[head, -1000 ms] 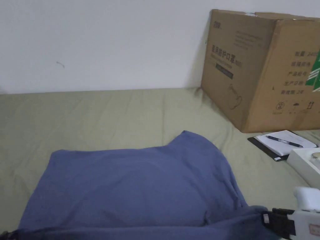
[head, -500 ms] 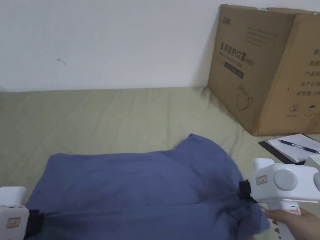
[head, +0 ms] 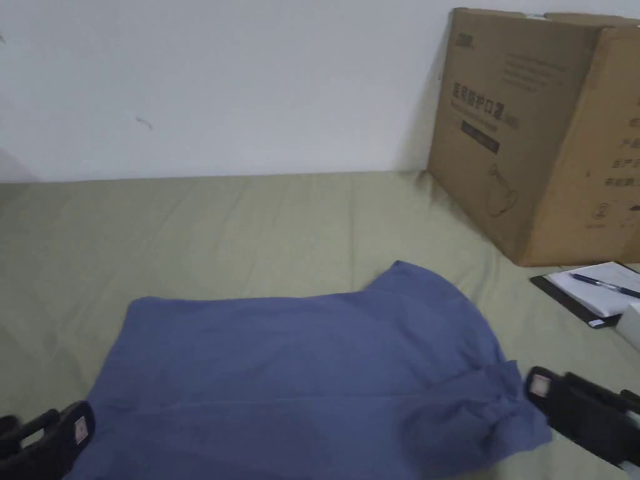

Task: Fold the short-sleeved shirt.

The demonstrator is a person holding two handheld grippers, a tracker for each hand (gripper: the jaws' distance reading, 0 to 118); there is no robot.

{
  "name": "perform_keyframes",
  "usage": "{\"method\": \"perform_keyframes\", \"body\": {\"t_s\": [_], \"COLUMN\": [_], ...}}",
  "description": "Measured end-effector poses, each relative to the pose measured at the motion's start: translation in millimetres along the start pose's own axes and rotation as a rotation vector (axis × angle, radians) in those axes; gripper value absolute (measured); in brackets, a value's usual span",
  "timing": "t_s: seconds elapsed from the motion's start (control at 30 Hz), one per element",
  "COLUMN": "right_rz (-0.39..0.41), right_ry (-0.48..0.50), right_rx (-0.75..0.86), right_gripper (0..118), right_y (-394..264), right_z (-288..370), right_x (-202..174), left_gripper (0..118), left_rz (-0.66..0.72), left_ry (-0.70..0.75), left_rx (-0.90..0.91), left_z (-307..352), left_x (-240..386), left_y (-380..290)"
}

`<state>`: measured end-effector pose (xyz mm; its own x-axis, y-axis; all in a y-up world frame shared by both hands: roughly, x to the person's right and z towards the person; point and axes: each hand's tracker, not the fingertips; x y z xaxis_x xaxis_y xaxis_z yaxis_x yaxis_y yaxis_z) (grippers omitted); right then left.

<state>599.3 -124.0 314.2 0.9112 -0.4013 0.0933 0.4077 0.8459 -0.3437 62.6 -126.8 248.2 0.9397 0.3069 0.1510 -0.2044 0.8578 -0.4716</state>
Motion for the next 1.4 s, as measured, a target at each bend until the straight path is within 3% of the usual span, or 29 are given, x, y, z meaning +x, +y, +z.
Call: {"method": "perform_keyframes", "body": {"t_s": [0.03,0.1,0.17,0.23,0.33,0.4,0.43,0.53,0.67,0.83,0.87,0.93,1.0,1.03,1.07,1.1,1.17,1.27,1.4], "right_rz": [0.019,0.094,0.125,0.191,0.27,0.273,0.275,0.288,0.253,0.224,0.228,0.236,0.234,0.224,0.207,0.182,0.128,0.001,-0.095], "right_ry": [-0.01,-0.056,0.025,0.042,0.059,0.095,0.113,0.112,0.126,0.116,0.107,0.093,0.067,0.045,0.022,-0.01,-0.088,-0.194,-0.196], "right_rx": [-0.003,-0.003,-0.039,-0.061,-0.06,-0.059,-0.061,-0.069,-0.118,-0.161,-0.163,-0.163,-0.145,-0.127,-0.116,-0.125,-0.152,-0.257,-0.392], "right_gripper": [0,0,0,0,0,0,0,0,0,0,0,0,0,0,0,0,0,0,0], "right_y": [-1.8,-7.0,-9.1,-12.7,-12.9,-13.7,-14.6,-17.9,-23.0,-31.0,-31.6,-31.3,-28.0,-25.1,-21.9,-18.7,-15.2,-0.9,33.0], "right_z": [8.6,22.7,28.5,30.7,31.3,31.1,30.1,26.0,17.3,1.0,-1.3,-2.6,-1.8,-1.6,-0.7,-5.0,-24.1,-57.0,-98.4], "right_x": [-7.8,-20.9,-36.0,-49.3,-55.0,-59.3,-61.9,-66.8,-64.0,-48.8,-47.0,-47.5,-41.4,-35.4,-31.6,-22.9,3.7,46.7,89.1], "left_gripper": [0,0,0,0,1,5,16,112,114,113,113,107,79,63,26,4,3,3,3], "left_rz": [-0.02,-0.043,-0.023,-0.045,-0.005,0.044,0.065,0.127,0.055,-0.14,-0.127,-0.121,-0.12,-0.145,-0.18,-0.188,-0.117,-0.082,-0.157], "left_ry": [0.048,0.146,0.13,0.189,0.157,0.188,0.178,0.187,0.299,0.363,0.359,0.362,0.337,0.317,0.297,0.253,0.189,0.203,0.226], "left_rx": [-0.002,-0.035,-0.118,-0.184,-0.453,-0.504,-0.536,-0.642,-0.684,-0.79,-0.77,-0.776,-0.744,-0.714,-0.702,-0.699,-0.688,-0.64,-0.633], "left_z": [6.0,13.8,11.5,-0.5,-45.5,-71.5,-83.4,-127.3,-163.0,-194.0,-192.4,-190.4,-178.7,-172.8,-168.9,-165.9,-163.2,-154.4,-152.1], "left_x": [2.6,3.1,-6.4,-13.8,-37.2,-47.0,-54.1,-66.8,-68.1,-50.2,-48.4,-45.4,-38.4,-31.7,-26.9,-26.5,-24.4,-19.8,-14.6], "left_y": [-2.6,-7.7,-2.8,7.9,25.1,25.7,25.3,16.5,-2.9,-27.2,-25.2,-21.1,-12.6,-9.8,-8.5,-6.4,-0.9,7.5,8.5]}}
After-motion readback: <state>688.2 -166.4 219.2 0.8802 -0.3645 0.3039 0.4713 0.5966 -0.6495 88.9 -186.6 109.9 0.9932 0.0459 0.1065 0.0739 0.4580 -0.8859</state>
